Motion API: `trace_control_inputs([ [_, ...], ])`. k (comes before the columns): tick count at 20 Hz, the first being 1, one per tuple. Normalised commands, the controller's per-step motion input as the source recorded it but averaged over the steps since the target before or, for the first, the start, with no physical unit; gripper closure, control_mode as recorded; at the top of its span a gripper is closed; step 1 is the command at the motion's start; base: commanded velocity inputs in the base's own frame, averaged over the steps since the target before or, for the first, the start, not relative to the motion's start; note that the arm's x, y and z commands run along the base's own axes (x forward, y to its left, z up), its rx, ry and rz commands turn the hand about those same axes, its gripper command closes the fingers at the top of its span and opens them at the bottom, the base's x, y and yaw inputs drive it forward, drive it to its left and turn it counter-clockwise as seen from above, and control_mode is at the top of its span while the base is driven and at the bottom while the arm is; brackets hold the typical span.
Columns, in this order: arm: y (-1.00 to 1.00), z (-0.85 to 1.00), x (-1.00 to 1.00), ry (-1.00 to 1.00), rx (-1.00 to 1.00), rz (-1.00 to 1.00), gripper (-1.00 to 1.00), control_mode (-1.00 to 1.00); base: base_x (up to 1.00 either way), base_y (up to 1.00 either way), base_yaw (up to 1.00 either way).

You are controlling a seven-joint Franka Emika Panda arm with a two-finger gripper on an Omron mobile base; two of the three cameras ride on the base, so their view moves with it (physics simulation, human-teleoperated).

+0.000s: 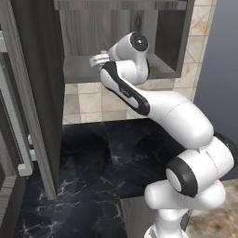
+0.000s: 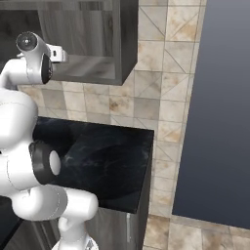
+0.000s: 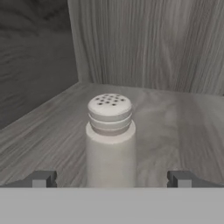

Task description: Move the ketchup and shaker from the cabinet to the dining counter.

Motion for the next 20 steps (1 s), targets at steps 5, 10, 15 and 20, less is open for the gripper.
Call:
trace_control_inputs([
  [5, 0.13, 0.0, 0.15, 0.03, 0.0, 0.0, -1.0, -1.0, 0.0, 0.0, 0.0],
  [10, 0.07, -0.02, 0.19, 0.03, 0.0, 0.0, -1.0, -1.0, 0.0, 0.0, 0.0],
  [15, 0.0, 0.0, 0.22, 0.01, 0.0, 0.0, -1.0, -1.0, 0.0, 0.0, 0.0],
  [20, 0.0, -0.02, 0.2, 0.0, 0.0, 0.0, -1.0, -1.0, 0.0, 0.0, 0.0],
])
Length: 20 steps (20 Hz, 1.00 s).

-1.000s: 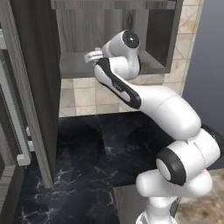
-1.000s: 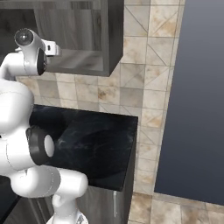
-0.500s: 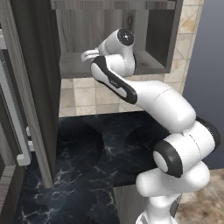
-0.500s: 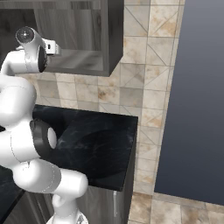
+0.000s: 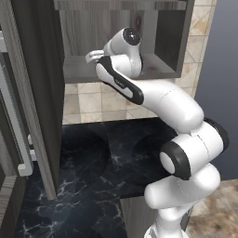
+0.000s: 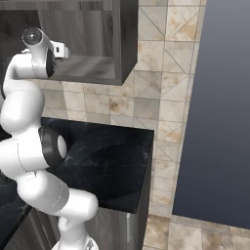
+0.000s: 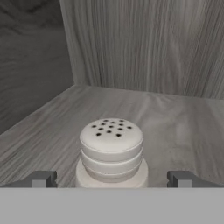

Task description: Move the ketchup and shaker from the cabinet to the dining counter.

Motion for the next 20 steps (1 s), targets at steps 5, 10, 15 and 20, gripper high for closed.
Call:
trace_control_inputs([
  [5, 0.01, -0.1, 0.05, 0.0, 0.0, 0.0, 1.0, -1.0, 0.0, 0.0, 0.0],
  [10, 0.0, -0.03, 0.0, 0.01, 0.0, 0.0, 1.0, -1.0, 0.0, 0.0, 0.0],
  [15, 0.0, 0.0, 0.0, 0.0, 0.0, 0.0, 1.0, -1.0, 0.0, 0.0, 0.0],
  [20, 0.0, 0.0, -0.06, -0.02, 0.0, 0.0, 1.0, -1.0, 0.0, 0.0, 0.0],
])
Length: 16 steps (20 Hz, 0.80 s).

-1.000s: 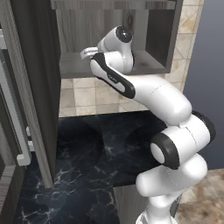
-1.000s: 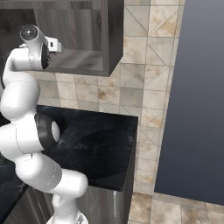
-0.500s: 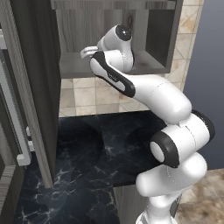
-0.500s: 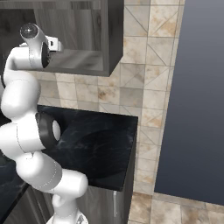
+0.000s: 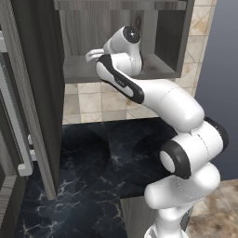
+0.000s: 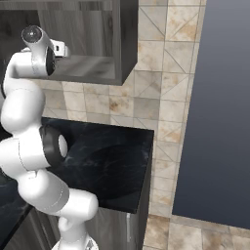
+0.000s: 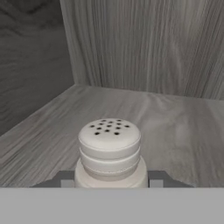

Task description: Move the ketchup and shaker from the cabinet to the dining counter.

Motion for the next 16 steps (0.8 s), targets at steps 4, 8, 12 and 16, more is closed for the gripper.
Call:
trace_control_inputs([
  [4, -0.08, 0.06, -0.73, -0.13, 0.0, 0.0, 1.0, -1.0, 0.0, 0.0, 0.0],
  [8, -0.17, 0.26, -1.0, -0.11, 0.0, 0.0, 1.0, -1.0, 0.0, 0.0, 0.0],
  [12, -0.43, 0.19, -1.0, -0.03, 0.0, 0.0, 1.0, -1.0, 0.0, 0.0, 0.0],
  [16, -0.66, 0.27, -1.0, -0.02, 0.0, 0.0, 1.0, -1.0, 0.0, 0.0, 0.0],
])
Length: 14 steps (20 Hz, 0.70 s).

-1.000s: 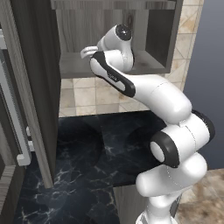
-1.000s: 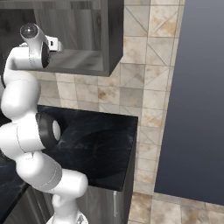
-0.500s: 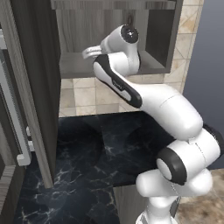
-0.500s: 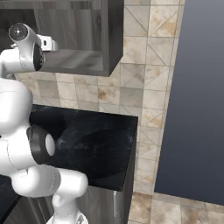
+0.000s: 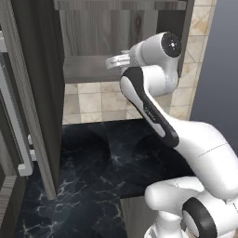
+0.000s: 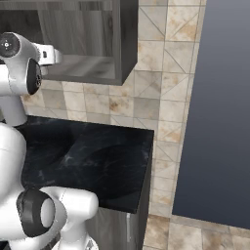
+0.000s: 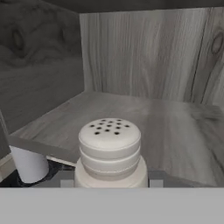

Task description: Move the ketchup and shaker from the cabinet to the dining counter.

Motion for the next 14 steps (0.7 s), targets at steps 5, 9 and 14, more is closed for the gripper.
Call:
trace_control_inputs([
  [5, -0.68, 0.1, -1.0, -0.12, 0.0, 0.0, 1.0, -1.0, 0.0, 0.0, 0.0],
  [9, -0.54, 0.0, -1.0, -0.23, 0.0, 0.0, 1.0, -1.0, 0.0, 0.0, 0.0],
  [14, -0.38, -0.02, -0.91, -0.19, 0.0, -0.01, 1.0, -1.0, 0.0, 0.0, 0.0],
])
